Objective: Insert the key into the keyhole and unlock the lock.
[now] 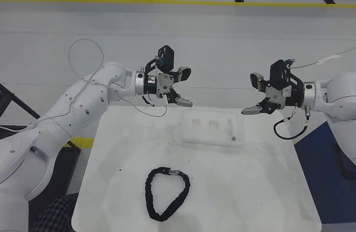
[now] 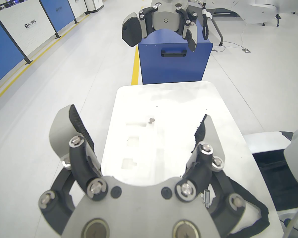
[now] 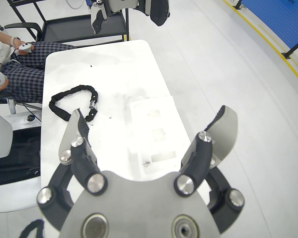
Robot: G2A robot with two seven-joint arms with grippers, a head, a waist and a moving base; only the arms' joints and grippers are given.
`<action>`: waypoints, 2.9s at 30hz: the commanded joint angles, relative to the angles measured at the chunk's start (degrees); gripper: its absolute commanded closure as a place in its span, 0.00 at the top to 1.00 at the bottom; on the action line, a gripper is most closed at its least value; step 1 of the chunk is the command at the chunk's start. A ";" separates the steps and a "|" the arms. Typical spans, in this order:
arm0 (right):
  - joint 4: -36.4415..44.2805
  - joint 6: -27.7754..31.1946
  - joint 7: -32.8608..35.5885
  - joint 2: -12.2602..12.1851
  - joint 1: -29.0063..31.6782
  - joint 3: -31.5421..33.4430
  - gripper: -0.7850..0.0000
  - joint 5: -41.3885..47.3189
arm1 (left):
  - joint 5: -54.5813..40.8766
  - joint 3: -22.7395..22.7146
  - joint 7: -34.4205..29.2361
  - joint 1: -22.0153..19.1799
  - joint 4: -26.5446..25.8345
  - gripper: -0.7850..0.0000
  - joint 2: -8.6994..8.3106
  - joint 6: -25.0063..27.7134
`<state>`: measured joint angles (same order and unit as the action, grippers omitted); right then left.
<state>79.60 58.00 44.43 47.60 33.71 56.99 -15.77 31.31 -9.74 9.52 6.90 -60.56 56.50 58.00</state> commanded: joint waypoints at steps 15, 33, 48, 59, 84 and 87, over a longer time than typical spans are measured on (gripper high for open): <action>0.00 0.00 0.00 0.00 0.00 0.00 1.00 0.00 | 0.00 0.00 0.00 0.00 0.00 1.00 0.00 0.00; -11.13 -20.44 1.85 3.60 -0.53 -9.65 1.00 0.28 | -0.01 0.00 0.00 0.00 0.00 1.00 0.00 0.00; -17.65 -48.64 12.10 9.81 -3.97 -19.92 1.00 0.61 | -0.01 0.00 0.00 0.00 0.00 1.00 0.00 0.00; -23.05 -55.85 12.91 13.62 -4.29 -23.45 1.00 2.10 | -0.01 0.00 0.00 0.00 0.00 1.00 0.00 0.00; -20.35 -59.80 13.84 14.25 -3.25 -25.12 1.00 -3.90 | -0.01 0.00 0.00 0.00 0.00 1.00 0.00 0.00; -17.80 -62.82 15.79 14.21 -2.56 -25.19 1.00 -5.32 | -0.01 0.00 0.00 0.00 0.00 1.00 0.00 0.00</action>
<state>61.12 -3.70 59.45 61.88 30.96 31.81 -20.27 31.31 -9.74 9.52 6.90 -60.56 56.50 58.00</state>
